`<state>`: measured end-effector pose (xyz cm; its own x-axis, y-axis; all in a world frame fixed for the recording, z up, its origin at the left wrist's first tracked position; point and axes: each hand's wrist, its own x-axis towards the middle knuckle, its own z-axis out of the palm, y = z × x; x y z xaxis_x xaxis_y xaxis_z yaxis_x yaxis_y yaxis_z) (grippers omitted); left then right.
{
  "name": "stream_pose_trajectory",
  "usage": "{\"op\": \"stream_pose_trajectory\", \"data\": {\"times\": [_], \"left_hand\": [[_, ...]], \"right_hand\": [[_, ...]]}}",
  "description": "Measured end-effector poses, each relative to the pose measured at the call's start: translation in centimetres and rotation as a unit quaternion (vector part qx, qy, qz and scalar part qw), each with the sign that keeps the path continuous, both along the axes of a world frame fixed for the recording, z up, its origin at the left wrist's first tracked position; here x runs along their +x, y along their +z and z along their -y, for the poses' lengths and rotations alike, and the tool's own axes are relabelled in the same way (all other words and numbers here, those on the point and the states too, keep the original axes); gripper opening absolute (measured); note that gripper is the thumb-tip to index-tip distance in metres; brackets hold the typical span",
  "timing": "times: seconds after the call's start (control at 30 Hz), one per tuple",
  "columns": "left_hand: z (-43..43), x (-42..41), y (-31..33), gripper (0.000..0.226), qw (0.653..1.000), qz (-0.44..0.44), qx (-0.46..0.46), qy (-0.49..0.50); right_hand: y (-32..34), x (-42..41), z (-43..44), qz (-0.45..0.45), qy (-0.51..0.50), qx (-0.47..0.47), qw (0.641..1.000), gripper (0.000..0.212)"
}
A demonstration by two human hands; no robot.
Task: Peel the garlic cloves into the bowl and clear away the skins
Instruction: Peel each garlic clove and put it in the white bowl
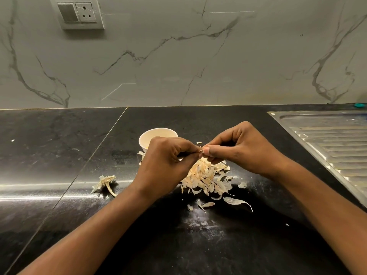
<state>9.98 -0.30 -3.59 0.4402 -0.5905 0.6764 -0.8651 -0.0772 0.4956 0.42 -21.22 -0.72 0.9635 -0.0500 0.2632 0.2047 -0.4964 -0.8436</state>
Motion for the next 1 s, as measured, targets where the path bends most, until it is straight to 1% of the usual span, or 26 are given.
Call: {"op": "stream_pose_trajectory", "data": {"times": [0.13,0.23,0.33,0.4,0.47,0.57,0.63,0.67,0.8,0.93,1.0], "left_hand": [[-0.2,-0.1,0.1,0.006,1.0,0.023,0.001,-0.003],[-0.2,-0.1,0.0,0.007,0.999,0.031,-0.009,-0.004],[-0.2,-0.1,0.0,0.009,0.999,0.02,-0.029,-0.006],[-0.1,-0.1,0.1,0.009,0.998,-0.011,-0.054,-0.018],[0.1,-0.1,0.2,0.011,0.992,-0.081,-0.09,-0.044],[0.3,-0.2,0.4,0.019,0.965,-0.209,-0.134,-0.088],[0.4,-0.3,0.5,0.023,0.949,-0.262,-0.144,-0.104],[0.3,-0.4,0.5,0.025,0.943,-0.28,-0.145,-0.107],[0.3,-0.4,0.5,0.029,0.933,-0.314,-0.138,-0.106],[0.4,-0.5,0.6,0.026,0.932,-0.321,-0.141,-0.097],[0.4,-0.7,0.7,0.025,0.924,-0.335,-0.157,-0.094]], "right_hand": [[0.0,-0.1,-0.2,0.009,-0.005,0.01,1.0,0.008],[-0.2,-0.1,-0.6,0.04,-0.019,0.02,0.999,0.005],[-0.5,0.0,-1.2,0.076,-0.03,0.025,0.996,0.006],[-0.6,0.0,-1.6,0.098,-0.038,0.033,0.994,0.005],[-0.7,0.0,-1.8,0.11,-0.045,0.06,0.991,0.005],[-0.6,0.0,-1.6,0.107,-0.043,0.116,0.987,0.009],[-0.5,-0.1,-1.4,0.107,-0.045,0.123,0.986,0.009],[-0.5,-0.1,-1.4,0.109,-0.045,0.112,0.987,0.009],[-0.4,-0.1,-1.4,0.121,-0.041,0.043,0.991,0.008],[-0.4,0.1,-1.3,0.118,-0.038,0.032,0.992,0.009],[-0.6,0.2,-1.4,0.114,-0.037,0.027,0.992,0.007]]}}
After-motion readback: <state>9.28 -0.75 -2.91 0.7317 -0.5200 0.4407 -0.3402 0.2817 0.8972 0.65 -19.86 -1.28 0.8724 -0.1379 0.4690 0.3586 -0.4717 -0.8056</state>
